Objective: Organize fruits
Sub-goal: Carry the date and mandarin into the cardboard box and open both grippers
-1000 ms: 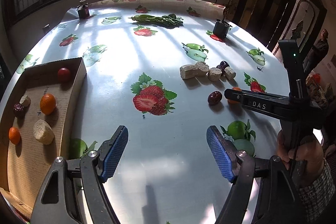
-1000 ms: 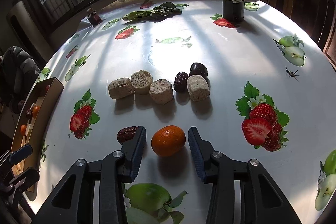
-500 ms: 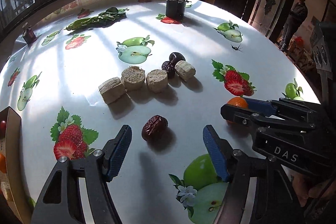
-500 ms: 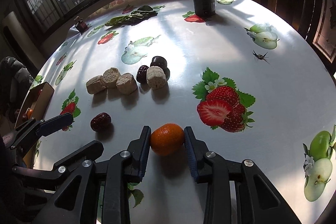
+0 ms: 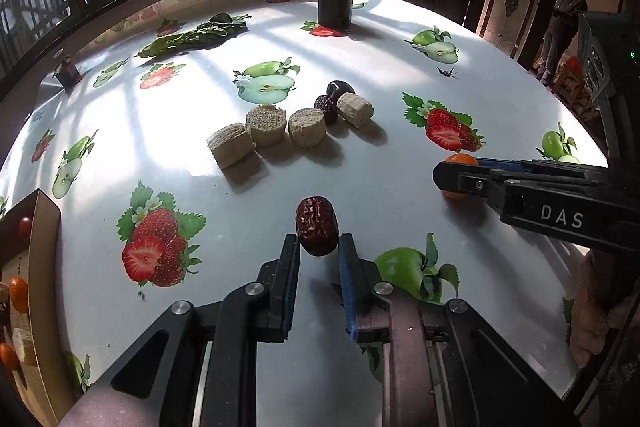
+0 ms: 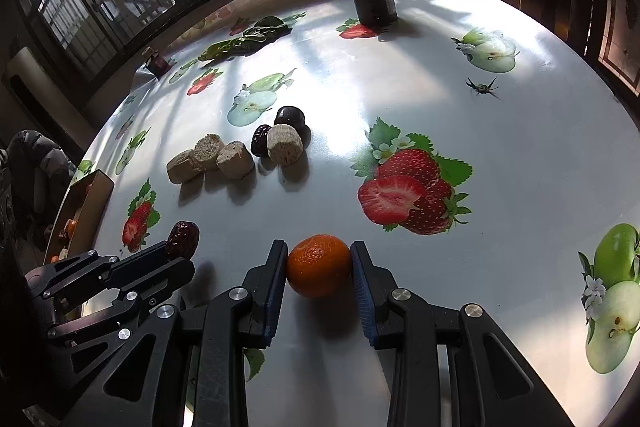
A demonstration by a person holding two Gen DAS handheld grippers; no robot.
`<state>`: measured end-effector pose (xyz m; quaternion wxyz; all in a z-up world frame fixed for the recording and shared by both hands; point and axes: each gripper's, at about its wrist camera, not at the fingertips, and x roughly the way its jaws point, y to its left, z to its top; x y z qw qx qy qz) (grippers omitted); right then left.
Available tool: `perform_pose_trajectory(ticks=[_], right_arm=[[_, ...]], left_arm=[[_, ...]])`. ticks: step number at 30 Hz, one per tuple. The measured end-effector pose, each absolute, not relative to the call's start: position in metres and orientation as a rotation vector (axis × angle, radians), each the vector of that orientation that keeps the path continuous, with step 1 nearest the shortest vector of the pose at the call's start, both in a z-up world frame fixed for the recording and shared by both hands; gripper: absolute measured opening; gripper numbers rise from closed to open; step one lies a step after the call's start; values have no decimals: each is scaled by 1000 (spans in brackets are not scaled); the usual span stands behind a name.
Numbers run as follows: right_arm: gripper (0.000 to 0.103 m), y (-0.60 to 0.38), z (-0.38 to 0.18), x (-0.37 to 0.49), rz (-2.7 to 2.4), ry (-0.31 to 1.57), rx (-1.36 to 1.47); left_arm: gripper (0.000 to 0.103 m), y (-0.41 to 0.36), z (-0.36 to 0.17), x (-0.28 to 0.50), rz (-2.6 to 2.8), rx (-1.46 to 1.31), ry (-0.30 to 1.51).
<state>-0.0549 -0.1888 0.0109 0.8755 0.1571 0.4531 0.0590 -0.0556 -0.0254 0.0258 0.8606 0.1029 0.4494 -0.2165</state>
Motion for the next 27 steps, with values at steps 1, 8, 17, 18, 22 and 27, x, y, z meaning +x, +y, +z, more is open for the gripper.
perform_pose_trajectory(ticks=[1,8,17,18,22,27], right_arm=[[34,-189,10,-56,125,944,328],[35,-186,11,-58,119,938,322],[43,-176,10,-65,94,942,282],[43,-176,10,-66,91,943,280],[43,-175,9,-70,83,943,280],[34,-165,13,-74,50,942,198]], left_arm=[[19,-21,24,-57,-452,208,953],[20,-14,14,-54,-441,175,980],[24,-16,13,-55,-431,148,964],[24,-17,13,-55,-430,148,963],[21,-14,13,-55,-424,136,957],[21,-9,20,-60,-416,124,952]])
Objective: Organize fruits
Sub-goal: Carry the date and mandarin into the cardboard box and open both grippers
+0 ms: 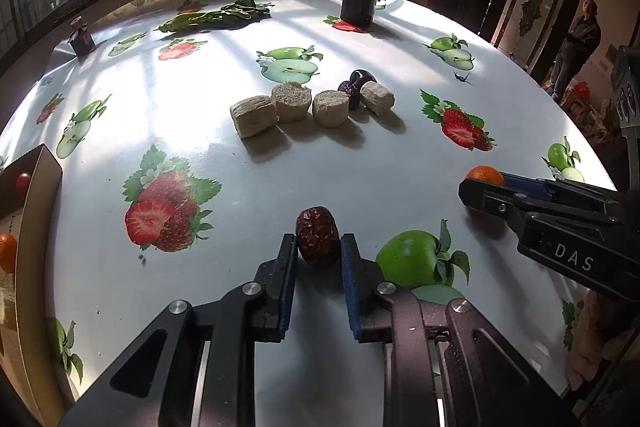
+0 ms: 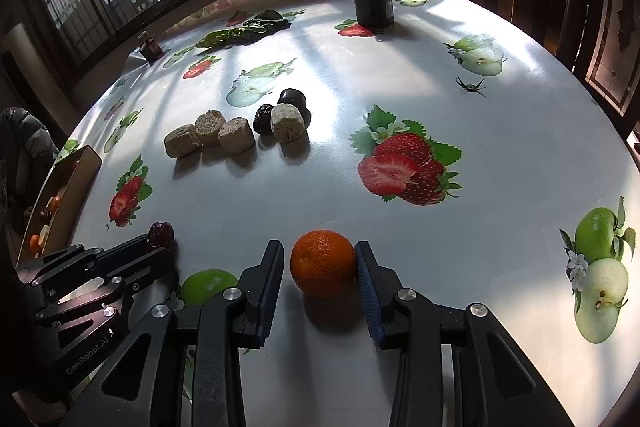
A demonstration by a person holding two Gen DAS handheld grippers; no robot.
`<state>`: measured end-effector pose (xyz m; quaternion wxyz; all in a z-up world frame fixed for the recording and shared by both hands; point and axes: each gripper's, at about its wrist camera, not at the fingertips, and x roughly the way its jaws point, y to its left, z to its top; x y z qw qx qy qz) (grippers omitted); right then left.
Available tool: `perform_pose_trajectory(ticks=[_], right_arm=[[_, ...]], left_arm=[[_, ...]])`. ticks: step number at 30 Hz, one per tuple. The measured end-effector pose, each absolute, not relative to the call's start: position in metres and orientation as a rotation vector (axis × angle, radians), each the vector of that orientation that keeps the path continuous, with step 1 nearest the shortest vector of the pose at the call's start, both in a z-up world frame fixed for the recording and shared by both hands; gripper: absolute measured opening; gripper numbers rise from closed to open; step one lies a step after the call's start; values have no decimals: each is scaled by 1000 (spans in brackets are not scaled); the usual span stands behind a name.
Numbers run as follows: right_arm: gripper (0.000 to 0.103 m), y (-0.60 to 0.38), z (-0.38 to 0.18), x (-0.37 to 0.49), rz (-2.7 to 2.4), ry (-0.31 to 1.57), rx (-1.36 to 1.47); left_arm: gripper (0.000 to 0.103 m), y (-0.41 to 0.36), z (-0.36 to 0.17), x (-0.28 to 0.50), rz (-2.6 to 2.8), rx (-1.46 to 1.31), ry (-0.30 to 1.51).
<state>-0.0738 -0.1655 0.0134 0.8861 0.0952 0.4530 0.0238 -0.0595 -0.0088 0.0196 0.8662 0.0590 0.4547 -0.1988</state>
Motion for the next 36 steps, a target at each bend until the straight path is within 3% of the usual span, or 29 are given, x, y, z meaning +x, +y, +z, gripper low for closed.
perform_pose_trajectory(ticks=[10,21,36], right_arm=[[34,-154,37,-92,64,878,179],[34,-100,64,-107,156,822,120],[34,98,81,-86,581,795,13]], left_arm=[[21,41,55,-90,-372,12,882],[21,156,80,-109,-183,-167,804],[21,315,45,-122,170,-285,867]])
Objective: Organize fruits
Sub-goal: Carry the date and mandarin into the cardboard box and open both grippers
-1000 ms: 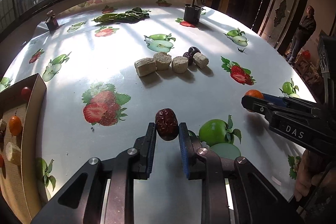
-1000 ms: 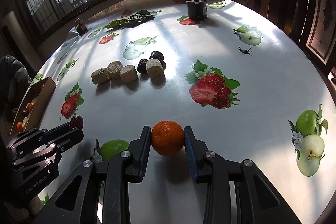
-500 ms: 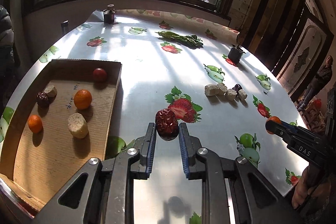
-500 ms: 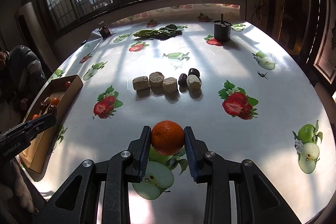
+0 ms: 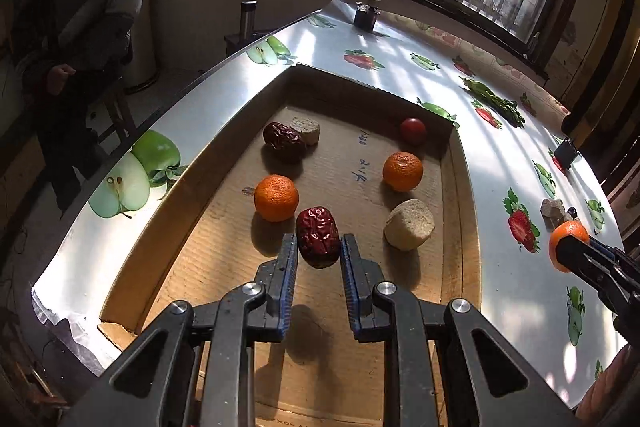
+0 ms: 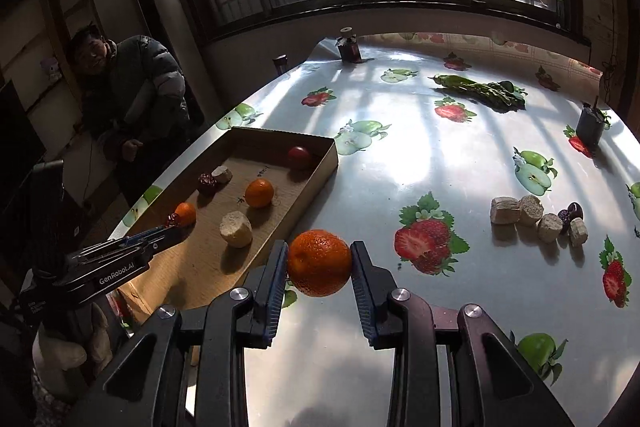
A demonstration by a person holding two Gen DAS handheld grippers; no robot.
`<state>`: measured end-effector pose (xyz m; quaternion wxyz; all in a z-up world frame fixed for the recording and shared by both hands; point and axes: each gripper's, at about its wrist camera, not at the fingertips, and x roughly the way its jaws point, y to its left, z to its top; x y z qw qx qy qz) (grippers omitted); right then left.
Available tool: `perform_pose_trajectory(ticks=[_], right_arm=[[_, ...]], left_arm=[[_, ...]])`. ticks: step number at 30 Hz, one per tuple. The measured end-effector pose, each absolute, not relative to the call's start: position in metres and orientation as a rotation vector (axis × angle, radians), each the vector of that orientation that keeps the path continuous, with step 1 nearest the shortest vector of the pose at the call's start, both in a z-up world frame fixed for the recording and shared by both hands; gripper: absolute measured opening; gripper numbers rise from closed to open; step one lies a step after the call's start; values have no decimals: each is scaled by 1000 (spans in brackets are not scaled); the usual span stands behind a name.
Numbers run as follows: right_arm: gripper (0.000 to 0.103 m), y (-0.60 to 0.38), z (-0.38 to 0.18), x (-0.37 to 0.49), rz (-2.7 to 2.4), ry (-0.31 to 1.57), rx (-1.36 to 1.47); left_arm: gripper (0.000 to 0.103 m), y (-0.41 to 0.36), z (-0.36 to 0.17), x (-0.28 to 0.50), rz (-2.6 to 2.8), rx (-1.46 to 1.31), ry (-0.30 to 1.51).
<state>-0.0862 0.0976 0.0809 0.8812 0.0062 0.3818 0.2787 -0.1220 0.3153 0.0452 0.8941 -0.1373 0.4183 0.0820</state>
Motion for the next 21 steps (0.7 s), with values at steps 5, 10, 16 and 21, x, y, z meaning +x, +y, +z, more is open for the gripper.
perform_pose_trajectory(ticks=[5,10,16,21], right_arm=[[34,167,58,-87,707,835,-63],[35,207,34,-87,751,870,-158],[35,220,19,-88,743,877,-214],[37,224,20,-91,747,867,-235]], left_arm=[[21,334,29,-114,210,-291,905],[21,347,18,-108,218,-334,915],[21,355,23,-110,230,-373,884],[36,355,36,-115,234,-397,851]])
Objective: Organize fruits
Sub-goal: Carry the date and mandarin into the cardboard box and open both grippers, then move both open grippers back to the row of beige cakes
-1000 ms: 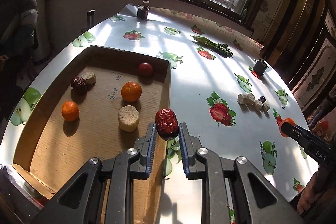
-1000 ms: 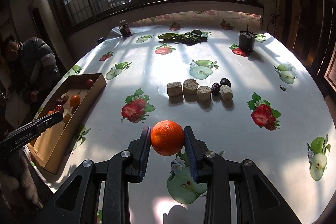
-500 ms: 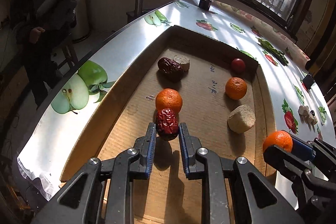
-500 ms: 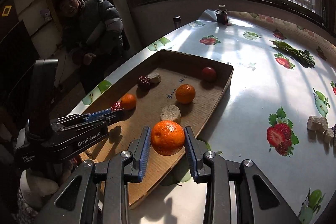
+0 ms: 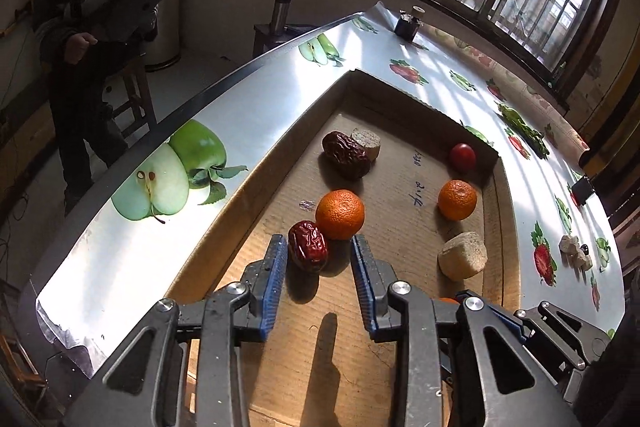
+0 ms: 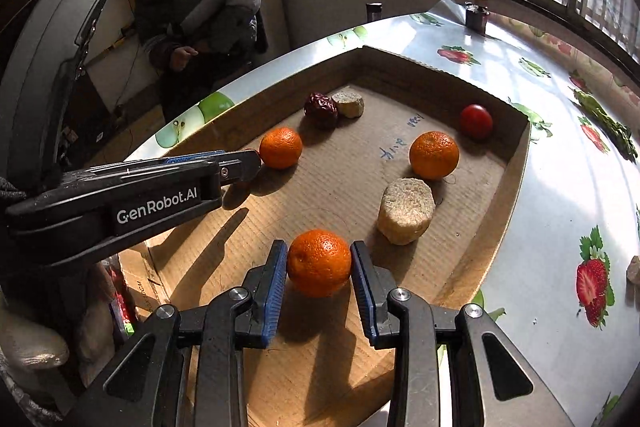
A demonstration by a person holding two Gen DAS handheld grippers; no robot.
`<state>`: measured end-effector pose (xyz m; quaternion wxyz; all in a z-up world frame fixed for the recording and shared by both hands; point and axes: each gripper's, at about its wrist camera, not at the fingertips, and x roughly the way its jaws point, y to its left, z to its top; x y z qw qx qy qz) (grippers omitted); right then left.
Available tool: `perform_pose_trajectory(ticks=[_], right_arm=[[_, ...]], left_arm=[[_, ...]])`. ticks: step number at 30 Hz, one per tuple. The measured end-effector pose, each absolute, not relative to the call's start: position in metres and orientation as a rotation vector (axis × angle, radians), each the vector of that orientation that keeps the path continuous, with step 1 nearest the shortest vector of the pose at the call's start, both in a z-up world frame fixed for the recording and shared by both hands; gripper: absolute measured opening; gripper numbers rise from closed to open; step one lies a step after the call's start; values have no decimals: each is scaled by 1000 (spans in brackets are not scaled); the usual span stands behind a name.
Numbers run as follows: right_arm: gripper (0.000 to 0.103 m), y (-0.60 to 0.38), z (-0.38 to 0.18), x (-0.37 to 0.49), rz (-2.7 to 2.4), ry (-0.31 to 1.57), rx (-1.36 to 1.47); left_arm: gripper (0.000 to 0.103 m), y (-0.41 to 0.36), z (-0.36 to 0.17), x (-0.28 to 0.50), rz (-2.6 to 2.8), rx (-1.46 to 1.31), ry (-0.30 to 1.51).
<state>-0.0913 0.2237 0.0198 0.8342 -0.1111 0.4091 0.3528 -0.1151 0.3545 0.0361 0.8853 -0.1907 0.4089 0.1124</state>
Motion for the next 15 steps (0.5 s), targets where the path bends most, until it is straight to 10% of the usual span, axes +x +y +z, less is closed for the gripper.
perform_pose_trajectory(ticks=[4,8,15], right_arm=[[59,216,33,-96,717,810,-221],[60,194,52,-105,666,757,-186],[66,103,67,-115,509,734,62]], left_arm=[[59,353,53,-126,235,-398,799],[83,345,71,-138,253,-390,733],[85,290,95,-147,142,-312,713]])
